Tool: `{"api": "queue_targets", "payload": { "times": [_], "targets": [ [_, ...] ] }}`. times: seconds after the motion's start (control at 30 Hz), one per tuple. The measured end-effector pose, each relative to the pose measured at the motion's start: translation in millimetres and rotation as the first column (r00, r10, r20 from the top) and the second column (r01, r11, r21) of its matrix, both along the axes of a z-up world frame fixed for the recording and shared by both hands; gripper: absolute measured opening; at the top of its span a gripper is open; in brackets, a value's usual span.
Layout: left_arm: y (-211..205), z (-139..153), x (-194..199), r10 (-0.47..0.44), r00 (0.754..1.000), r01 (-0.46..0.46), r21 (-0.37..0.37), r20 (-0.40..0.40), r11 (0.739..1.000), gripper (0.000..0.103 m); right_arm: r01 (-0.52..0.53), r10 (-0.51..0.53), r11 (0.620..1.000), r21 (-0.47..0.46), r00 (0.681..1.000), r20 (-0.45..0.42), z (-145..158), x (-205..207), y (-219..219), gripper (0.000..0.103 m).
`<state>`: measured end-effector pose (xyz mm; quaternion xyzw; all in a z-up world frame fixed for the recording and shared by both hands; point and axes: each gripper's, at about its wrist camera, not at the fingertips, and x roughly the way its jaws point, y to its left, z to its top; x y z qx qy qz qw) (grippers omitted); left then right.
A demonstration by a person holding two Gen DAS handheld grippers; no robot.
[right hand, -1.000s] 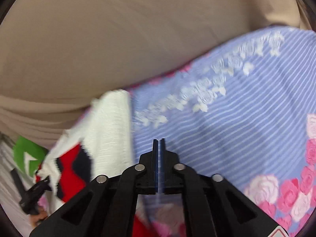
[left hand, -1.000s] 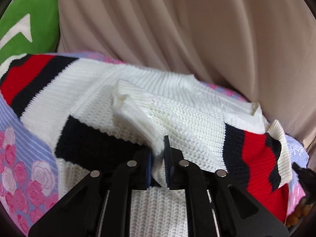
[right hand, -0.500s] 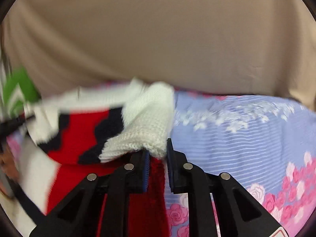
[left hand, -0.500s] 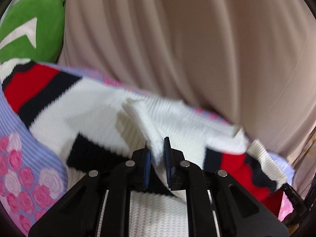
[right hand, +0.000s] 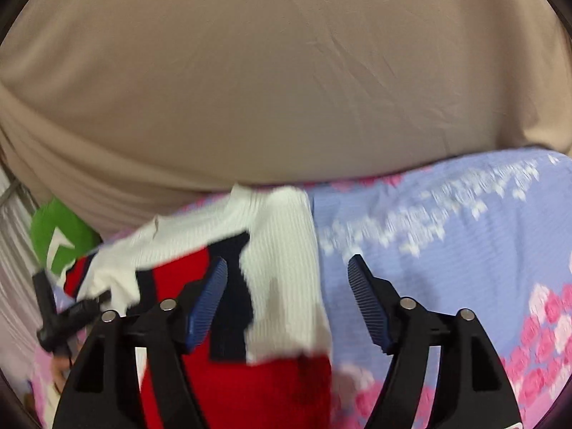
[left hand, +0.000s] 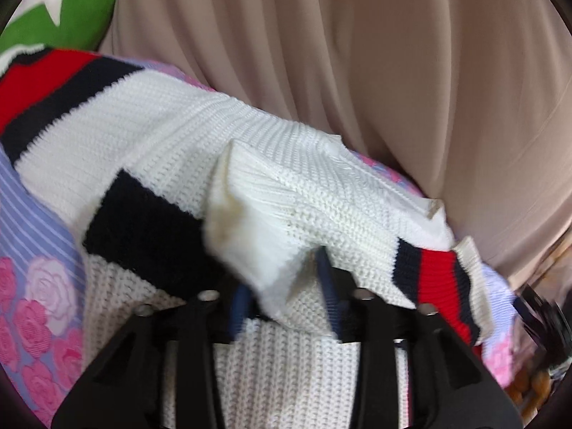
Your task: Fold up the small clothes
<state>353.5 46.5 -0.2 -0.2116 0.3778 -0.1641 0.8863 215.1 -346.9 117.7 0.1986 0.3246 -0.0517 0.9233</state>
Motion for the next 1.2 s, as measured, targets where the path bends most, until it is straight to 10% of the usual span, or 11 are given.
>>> {"api": "queue_targets", "payload": {
  "times": [0.17, 0.2, 0.23, 0.27, 0.4, 0.53, 0.77, 0.93, 1.2],
  "targets": [
    [-3, 3, -2, -0.023, 1.0, 0.024, -0.009, 0.02, 1.0, 0.044, 0.0, 0.012, 0.998, 0.064, 0.983, -0.182, -63, 87, -9, 0.066],
    [-3, 5, -2, -0.022, 0.999, 0.022, -0.004, 0.031, 1.0, 0.034, -0.016, 0.027, 0.998, 0.054, 0.978, -0.208, -74, 99, -5, 0.032],
    [-2, 7, -2, -0.024, 0.999, 0.024, -0.006, 0.037, 1.0, 0.008, -0.019, 0.026, 0.999, 0.04, 0.982, -0.188, -76, 102, -2, 0.021],
    [-1, 10, -2, -0.021, 0.999, 0.022, -0.016, 0.046, 1.0, 0.008, -0.015, 0.02, 0.999, 0.042, 0.991, -0.133, -71, 98, -1, 0.018],
    [12, 44, -15, 0.011, 0.98, 0.002, -0.065, 0.197, 0.998, 0.008, 0.01, -0.044, 0.989, 0.151, 0.973, 0.226, -43, 56, -18, 0.016],
    [-3, 23, 10, 0.007, 0.995, -0.014, 0.063, 0.102, 0.998, 0.008, 0.145, -0.135, 0.987, 0.068, 0.981, -0.141, -114, 112, -44, 0.011],
    [14, 9, 4, 0.04, 0.999, -0.04, 0.005, 0.035, 0.999, 0.015, 0.079, -0.084, 0.992, 0.1, 0.995, 0.05, -90, 64, -30, 0.018],
    [3, 8, 1, 0.039, 0.999, -0.041, 0.059, 0.035, 0.997, 0.021, -0.101, 0.066, 0.979, -0.174, 0.978, -0.195, -148, 77, 32, 0.017],
    [-17, 0, -19, 0.052, 0.998, -0.06, 0.198, 0.048, 0.978, 0.037, -0.025, 0.003, 0.984, -0.178, 0.993, -0.121, -155, 54, 17, 0.019]
  ]
}}
